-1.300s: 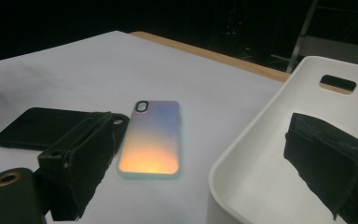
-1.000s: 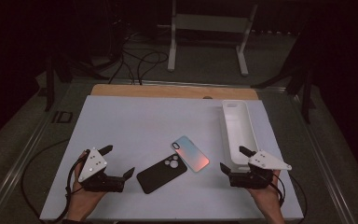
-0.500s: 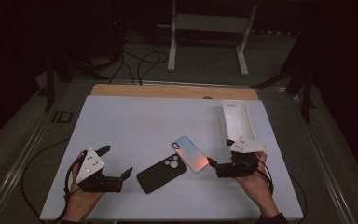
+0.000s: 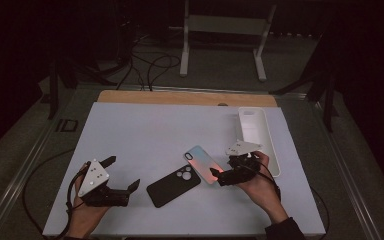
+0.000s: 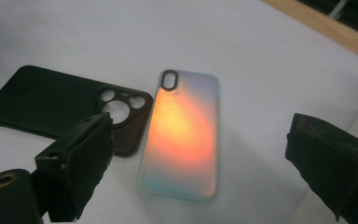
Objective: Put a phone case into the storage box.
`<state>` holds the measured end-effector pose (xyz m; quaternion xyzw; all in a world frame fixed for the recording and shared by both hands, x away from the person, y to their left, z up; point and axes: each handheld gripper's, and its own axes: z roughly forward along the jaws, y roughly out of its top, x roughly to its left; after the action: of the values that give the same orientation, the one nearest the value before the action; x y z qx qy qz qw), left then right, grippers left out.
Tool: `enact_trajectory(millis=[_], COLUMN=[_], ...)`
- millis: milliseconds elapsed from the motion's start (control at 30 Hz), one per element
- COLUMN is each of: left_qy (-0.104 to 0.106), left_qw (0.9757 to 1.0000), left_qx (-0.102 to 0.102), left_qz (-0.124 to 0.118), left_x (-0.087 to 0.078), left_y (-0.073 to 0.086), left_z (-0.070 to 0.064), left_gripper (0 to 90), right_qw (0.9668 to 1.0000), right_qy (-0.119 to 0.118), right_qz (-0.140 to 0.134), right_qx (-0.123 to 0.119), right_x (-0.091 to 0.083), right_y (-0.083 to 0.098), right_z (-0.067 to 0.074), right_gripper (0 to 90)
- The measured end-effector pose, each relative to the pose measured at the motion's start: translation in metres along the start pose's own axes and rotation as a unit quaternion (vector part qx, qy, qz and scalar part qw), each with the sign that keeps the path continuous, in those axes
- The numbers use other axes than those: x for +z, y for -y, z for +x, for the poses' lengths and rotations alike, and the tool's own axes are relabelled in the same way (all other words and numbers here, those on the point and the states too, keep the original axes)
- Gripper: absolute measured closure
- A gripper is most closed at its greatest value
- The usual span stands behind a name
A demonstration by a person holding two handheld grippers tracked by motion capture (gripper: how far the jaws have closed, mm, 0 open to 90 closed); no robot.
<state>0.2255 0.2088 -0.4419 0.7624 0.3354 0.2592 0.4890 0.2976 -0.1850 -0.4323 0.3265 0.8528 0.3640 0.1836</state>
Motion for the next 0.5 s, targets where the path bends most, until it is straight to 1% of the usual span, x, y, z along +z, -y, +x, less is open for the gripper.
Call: enact_trajectory(millis=[33,67,100,133,167,233,267,300,333,367,500], left_qy=[0.0,0.0,-0.001,-0.001,-0.001,-0.002,-0.002,-0.003,-0.003,-0.003,-0.002], left_qw=[1.0,1.0,1.0,1.0,1.0,1.0,1.0,1.0,1.0,1.0,1.0], left_qx=[0.0,0.0,-0.001,-0.001,-0.001,-0.003,-0.003,-0.003,-0.003,-0.003,-0.002], left_qz=[0.0,0.0,0.0,0.0,0.0,0.0,0.0,0.0,0.0,0.001,0.0], left_x=[0.0,0.0,-0.001,-0.001,-0.001,-0.001,-0.001,-0.002,-0.002,-0.002,-0.001], left_y=[0.0,0.0,0.001,0.001,0.001,0.001,0.001,0.002,0.002,0.001,0.001], left_z=[0.0,0.0,0.0,0.0,0.001,0.001,0.001,0.001,0.001,0.001,0.001], left_gripper=[0.0,0.0,0.0,0.0,0.0,0.0,0.0,0.0,0.0,0.0,0.0], right_qw=[0.9999,0.9999,0.9997,0.9997,0.9993,0.9988,0.9988,0.9981,0.9981,0.9974,0.9959], right_qy=[-0.002,-0.002,-0.003,-0.003,-0.004,-0.005,-0.005,-0.008,-0.008,-0.007,-0.004], right_qz=[0.01,0.01,0.022,0.022,0.037,0.048,0.048,0.061,0.061,0.072,0.091], right_qx=[-0.003,-0.003,-0.003,-0.003,-0.004,-0.002,-0.002,0.0,0.0,-0.002,-0.002], right_x=[0.006,0.006,0.011,0.011,0.016,0.021,0.021,0.026,0.026,0.03,0.038], right_y=[-0.002,-0.002,-0.004,-0.004,-0.005,-0.005,-0.005,-0.005,-0.005,-0.004,-0.004], right_z=[0.001,0.001,0.001,0.001,0.001,0.002,0.002,0.004,0.004,0.005,0.006], right_gripper=[7.5,7.5,7.6,7.6,7.5,7.5,7.5,7.6,7.6,7.6,8.0])
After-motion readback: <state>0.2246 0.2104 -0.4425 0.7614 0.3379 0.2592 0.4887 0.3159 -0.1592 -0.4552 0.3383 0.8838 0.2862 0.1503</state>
